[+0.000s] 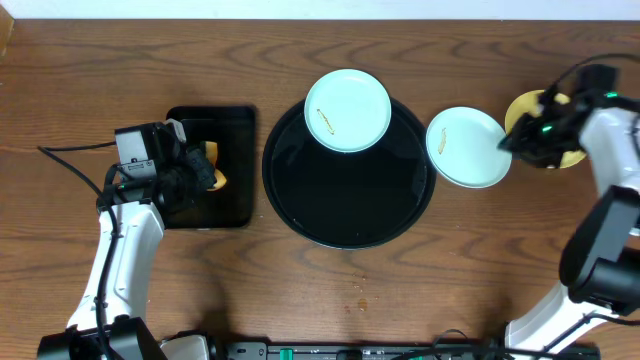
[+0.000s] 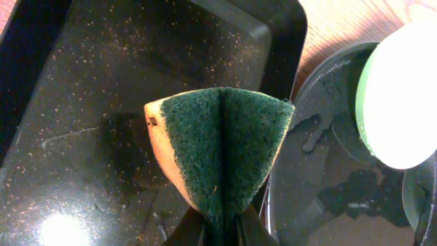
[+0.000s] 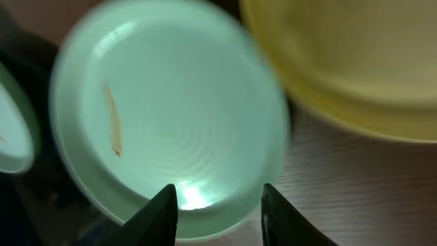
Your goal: Clean dirty plates on tray and stack at the side
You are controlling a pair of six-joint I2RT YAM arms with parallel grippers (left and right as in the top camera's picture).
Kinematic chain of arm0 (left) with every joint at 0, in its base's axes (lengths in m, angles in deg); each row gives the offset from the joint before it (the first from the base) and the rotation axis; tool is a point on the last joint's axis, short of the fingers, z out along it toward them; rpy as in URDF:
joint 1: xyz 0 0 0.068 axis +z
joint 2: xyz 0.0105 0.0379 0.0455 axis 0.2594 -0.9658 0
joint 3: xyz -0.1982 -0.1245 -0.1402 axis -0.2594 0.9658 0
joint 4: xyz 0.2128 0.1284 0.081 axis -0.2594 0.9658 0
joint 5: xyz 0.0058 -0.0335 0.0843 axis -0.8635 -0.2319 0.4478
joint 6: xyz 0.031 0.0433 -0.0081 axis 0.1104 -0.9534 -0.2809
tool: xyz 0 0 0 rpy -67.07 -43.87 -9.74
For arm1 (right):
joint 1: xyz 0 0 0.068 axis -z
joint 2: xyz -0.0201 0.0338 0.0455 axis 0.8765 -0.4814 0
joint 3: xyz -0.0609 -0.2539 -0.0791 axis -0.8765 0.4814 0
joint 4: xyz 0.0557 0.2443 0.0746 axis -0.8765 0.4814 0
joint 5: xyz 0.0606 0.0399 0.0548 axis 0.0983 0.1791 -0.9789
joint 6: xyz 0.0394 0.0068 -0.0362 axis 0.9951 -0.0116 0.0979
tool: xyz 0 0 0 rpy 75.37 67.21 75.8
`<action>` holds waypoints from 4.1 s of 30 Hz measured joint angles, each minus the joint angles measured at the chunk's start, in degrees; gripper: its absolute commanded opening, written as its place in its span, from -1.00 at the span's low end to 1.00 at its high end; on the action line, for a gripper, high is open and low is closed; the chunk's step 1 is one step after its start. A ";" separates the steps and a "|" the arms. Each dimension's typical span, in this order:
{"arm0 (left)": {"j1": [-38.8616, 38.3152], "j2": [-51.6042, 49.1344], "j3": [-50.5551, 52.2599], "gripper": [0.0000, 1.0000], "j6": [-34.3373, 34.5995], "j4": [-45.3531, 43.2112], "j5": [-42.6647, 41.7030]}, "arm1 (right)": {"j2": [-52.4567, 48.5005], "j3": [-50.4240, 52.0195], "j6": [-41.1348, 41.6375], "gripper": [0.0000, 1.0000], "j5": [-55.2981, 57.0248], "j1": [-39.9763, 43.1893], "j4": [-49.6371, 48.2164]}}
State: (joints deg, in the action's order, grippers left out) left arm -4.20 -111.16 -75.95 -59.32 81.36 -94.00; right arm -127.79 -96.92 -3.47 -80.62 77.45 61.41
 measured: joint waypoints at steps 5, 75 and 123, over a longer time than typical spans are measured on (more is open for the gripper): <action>0.00 -0.02 0.00 -0.85 0.00 0.02 0.00 | -0.07 7.58 3.82 -0.28 4.83 -2.80 -6.86; 0.00 -0.04 0.00 -0.85 -1.25 0.22 0.20 | 2.47 14.58 1.97 -0.98 7.89 -2.80 -16.33; -20.11 -4.42 0.02 -0.85 -11.96 -10.73 1.29 | 4.02 13.62 17.16 -0.98 27.91 -45.03 -11.78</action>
State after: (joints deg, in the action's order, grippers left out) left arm -24.31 -115.57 -75.93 -71.28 70.62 -92.71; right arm -123.77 -83.30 13.69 -52.71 32.43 49.63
